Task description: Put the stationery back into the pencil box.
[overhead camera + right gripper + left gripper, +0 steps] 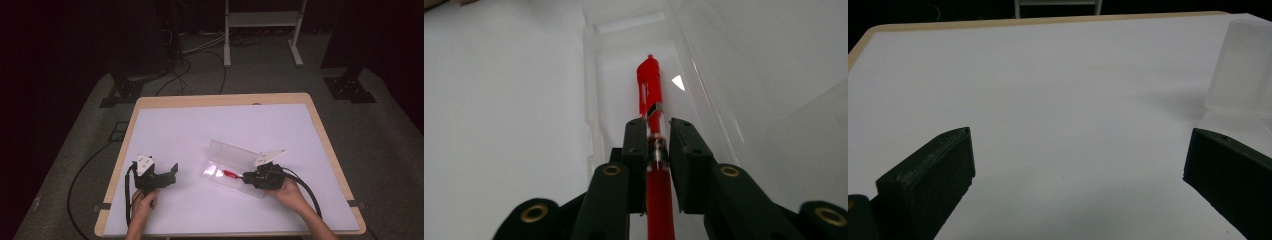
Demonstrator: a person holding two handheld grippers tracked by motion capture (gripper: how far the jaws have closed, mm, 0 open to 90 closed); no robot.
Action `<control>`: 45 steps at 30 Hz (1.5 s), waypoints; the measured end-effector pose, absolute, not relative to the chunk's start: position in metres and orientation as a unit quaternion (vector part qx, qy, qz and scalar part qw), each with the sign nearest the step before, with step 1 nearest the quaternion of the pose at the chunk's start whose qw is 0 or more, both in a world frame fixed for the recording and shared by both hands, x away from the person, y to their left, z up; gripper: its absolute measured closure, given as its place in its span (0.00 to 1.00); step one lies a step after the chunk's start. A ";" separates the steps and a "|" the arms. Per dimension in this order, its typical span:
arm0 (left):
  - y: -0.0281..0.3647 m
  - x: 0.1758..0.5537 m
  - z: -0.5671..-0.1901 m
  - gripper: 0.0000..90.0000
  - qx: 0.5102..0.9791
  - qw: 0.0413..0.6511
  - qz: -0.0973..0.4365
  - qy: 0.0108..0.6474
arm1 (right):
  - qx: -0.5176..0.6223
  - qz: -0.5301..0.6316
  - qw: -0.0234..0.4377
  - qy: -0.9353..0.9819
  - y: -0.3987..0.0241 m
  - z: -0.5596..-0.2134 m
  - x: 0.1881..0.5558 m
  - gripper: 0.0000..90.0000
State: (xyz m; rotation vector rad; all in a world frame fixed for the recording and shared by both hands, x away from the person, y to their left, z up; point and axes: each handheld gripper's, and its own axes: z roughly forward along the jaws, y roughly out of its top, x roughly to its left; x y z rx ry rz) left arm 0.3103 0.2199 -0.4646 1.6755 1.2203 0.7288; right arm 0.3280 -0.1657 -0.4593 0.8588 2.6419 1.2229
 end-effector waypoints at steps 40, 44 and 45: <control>0.220 0.311 -0.465 0.00 0.680 0.454 0.295 0.495 | 0.276 0.428 0.071 0.858 -0.197 -0.436 0.303 0.52; 0.220 0.310 -0.465 0.00 0.680 0.454 0.295 0.494 | 0.274 0.424 0.073 0.860 -0.199 -0.435 0.301 0.49; 0.220 0.310 -0.465 0.00 0.680 0.454 0.294 0.494 | 0.275 0.423 0.074 0.860 -0.200 -0.434 0.301 0.49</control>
